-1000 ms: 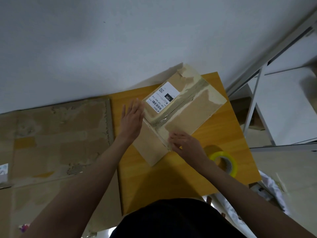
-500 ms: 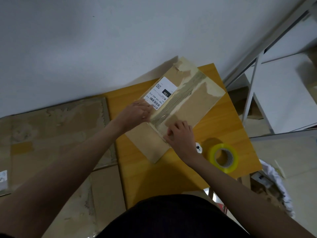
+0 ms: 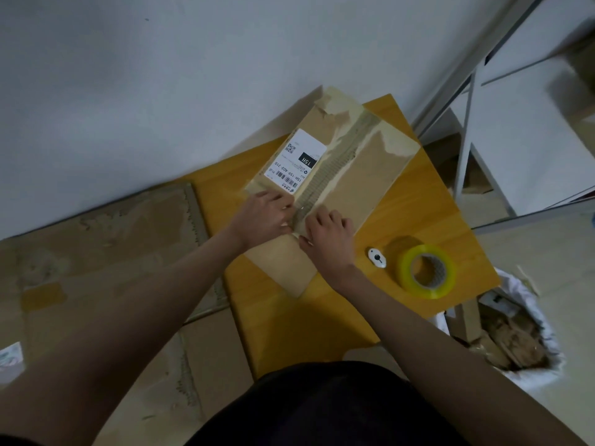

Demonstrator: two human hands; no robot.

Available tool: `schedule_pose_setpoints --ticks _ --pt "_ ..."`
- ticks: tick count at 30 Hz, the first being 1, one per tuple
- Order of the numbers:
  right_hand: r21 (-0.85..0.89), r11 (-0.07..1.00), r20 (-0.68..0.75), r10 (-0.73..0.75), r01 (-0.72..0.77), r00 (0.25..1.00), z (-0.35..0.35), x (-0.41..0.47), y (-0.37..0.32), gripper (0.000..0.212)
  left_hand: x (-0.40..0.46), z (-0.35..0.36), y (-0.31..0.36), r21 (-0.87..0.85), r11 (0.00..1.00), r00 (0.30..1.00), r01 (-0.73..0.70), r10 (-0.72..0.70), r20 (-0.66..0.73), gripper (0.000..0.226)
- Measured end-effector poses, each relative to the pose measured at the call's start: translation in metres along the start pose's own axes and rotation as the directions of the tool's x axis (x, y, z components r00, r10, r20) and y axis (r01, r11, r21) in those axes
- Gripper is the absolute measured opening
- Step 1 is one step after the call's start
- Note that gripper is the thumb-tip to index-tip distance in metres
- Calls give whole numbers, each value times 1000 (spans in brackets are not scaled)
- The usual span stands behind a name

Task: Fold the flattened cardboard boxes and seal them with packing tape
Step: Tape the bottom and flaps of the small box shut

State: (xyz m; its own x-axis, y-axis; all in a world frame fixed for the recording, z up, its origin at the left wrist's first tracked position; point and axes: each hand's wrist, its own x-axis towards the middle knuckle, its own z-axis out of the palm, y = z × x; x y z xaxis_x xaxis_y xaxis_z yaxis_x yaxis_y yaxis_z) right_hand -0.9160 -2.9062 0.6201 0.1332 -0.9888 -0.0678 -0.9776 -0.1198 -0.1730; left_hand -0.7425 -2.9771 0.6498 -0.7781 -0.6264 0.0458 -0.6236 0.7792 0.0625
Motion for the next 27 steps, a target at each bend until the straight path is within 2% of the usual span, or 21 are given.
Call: schedule_pose_setpoints --ticks 4,9,15,19,23,27 --pt "-10 1000 -25 4 -4 1000 2 -2 -1 31 2 2 3 -7 1000 1000 30 -30 -5 33" --pt "13 999 -52 -33 33 998 0 -12 16 25 -10 4 -19 11 1000 999 23 -23 -43 21" --pt "116 993 -109 -21 34 994 -3 -43 48 18 -24 -3 -66 -44 965 966 257 -258 -14 21" --pt "316 946 -88 113 -80 990 -5 -49 56 21 -20 -2 -65 -162 918 931 361 -364 10 15" --pt "439 873 -101 283 -213 954 -4 -56 68 31 -19 4 -57 -219 905 924 364 -381 -39 25" --pt "569 775 -69 378 -274 923 -2 -61 80 31 -16 6 -51 -231 902 922 366 -385 -43 28"
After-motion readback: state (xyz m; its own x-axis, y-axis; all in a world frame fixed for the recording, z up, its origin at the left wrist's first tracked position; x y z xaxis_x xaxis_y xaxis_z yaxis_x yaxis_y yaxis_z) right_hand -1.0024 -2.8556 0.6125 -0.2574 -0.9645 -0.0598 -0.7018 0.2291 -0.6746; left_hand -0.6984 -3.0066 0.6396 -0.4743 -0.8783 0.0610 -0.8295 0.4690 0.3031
